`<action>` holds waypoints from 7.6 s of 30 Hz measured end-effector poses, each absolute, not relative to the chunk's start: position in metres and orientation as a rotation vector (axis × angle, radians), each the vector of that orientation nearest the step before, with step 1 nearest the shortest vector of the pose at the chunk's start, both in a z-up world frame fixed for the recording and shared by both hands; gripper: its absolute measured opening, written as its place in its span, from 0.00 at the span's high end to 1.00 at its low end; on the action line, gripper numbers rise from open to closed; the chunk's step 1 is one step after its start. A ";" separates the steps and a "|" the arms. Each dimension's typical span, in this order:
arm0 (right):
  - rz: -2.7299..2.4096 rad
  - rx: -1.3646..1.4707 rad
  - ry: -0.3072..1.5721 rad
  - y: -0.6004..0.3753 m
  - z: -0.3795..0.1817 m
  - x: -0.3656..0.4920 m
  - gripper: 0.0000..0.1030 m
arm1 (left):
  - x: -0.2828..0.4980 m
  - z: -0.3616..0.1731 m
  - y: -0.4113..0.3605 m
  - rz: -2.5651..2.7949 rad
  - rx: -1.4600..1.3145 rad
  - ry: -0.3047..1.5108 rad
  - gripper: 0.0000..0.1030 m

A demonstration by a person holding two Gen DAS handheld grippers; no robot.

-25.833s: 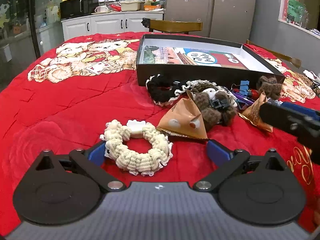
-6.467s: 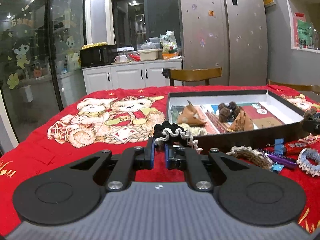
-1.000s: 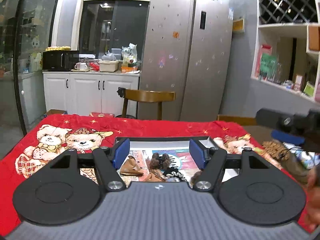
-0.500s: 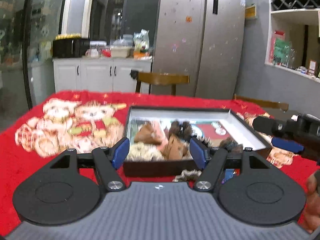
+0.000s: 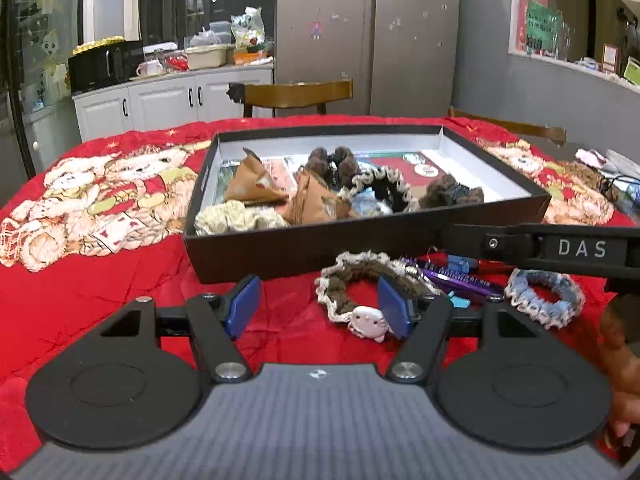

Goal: Organize objects

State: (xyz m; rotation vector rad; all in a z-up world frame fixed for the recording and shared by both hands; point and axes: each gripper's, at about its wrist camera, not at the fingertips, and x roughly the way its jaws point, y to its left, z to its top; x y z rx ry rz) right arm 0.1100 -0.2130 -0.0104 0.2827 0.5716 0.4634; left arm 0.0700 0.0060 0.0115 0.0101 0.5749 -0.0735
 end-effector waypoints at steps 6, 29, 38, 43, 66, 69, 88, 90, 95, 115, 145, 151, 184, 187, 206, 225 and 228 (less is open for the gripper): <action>0.502 0.243 0.573 -0.204 -0.011 0.110 0.55 | 0.080 0.005 0.007 -0.089 -0.030 0.626 0.44; 0.416 0.285 0.573 -0.210 -0.013 0.118 0.92 | 0.067 0.006 0.001 -0.034 -0.017 0.579 0.87; 0.439 0.309 0.536 -0.217 -0.010 0.110 0.92 | 0.058 0.011 0.004 0.020 -0.027 0.526 0.89; 0.436 0.310 0.529 -0.218 -0.009 0.109 0.93 | 0.053 0.014 0.001 0.035 -0.006 0.492 0.89; 0.423 0.406 0.521 -0.234 0.000 0.105 0.93 | 0.033 0.026 -0.002 0.073 0.032 0.350 0.94; 0.424 0.403 0.522 -0.234 0.000 0.105 0.93 | 0.036 0.025 -0.003 0.065 0.036 0.402 0.94; 0.441 0.387 0.588 -0.227 -0.007 0.108 0.93 | 0.067 0.004 0.013 0.030 -0.015 0.622 0.85; 0.441 0.385 0.588 -0.228 -0.008 0.108 0.93 | 0.066 0.004 0.006 0.030 0.037 0.619 0.86; 0.440 0.400 0.596 -0.231 -0.008 0.109 0.93 | 0.064 0.005 0.004 0.054 0.035 0.608 0.86; 0.469 0.434 0.560 -0.233 -0.003 0.102 0.93 | 0.056 0.025 0.016 0.128 -0.001 0.508 0.86; 0.459 0.469 0.415 -0.221 0.101 0.154 0.93 | 0.085 0.145 0.020 0.119 -0.058 0.307 0.86; 0.395 0.443 0.351 -0.223 0.114 0.173 0.93 | 0.115 0.163 0.007 0.089 -0.061 0.303 0.85; 0.293 0.489 0.631 -0.250 0.012 0.257 0.93 | 0.247 0.061 -0.057 -0.050 -0.016 0.581 0.85; 0.297 0.496 0.641 -0.250 0.012 0.257 0.93 | 0.249 0.055 -0.058 -0.047 -0.004 0.590 0.85; 0.305 0.480 0.685 -0.248 0.006 0.265 0.93 | 0.262 0.034 -0.058 -0.031 -0.018 0.691 0.85; 0.300 0.470 0.716 -0.248 -0.001 0.271 0.92 | 0.264 0.025 -0.062 -0.035 -0.003 0.710 0.85; 0.300 0.469 0.721 -0.247 -0.003 0.272 0.92 | 0.263 0.024 -0.062 -0.033 0.002 0.707 0.85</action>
